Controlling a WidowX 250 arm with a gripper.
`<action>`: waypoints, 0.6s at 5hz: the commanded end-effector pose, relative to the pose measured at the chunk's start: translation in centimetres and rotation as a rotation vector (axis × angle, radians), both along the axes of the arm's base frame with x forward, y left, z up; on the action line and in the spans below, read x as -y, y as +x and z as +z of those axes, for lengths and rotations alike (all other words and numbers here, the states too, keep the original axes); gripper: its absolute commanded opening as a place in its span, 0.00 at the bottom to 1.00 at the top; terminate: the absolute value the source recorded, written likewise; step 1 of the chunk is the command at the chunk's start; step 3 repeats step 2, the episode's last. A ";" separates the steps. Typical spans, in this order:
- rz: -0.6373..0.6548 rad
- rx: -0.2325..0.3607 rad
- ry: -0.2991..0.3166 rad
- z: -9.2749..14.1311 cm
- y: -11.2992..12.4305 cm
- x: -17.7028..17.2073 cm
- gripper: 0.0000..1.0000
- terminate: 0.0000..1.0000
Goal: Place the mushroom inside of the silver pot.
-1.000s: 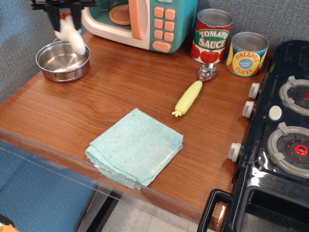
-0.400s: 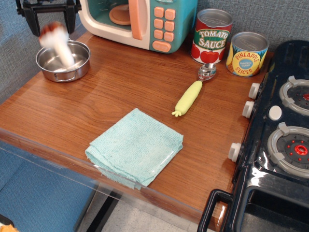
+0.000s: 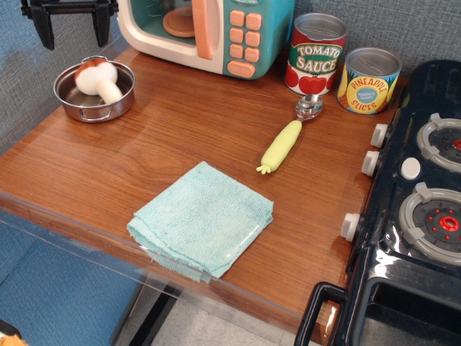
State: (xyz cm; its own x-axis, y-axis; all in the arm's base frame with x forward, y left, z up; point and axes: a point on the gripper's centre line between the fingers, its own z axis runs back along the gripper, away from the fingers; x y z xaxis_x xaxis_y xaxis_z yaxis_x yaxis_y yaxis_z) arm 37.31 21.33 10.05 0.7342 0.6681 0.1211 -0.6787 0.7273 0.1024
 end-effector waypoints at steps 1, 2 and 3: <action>-0.094 0.048 0.055 2.4 -0.2 1.0 1.00 0.00; -0.094 0.048 0.055 2.4 -0.2 1.0 1.00 1.00; -0.094 0.048 0.055 2.4 -0.2 1.0 1.00 1.00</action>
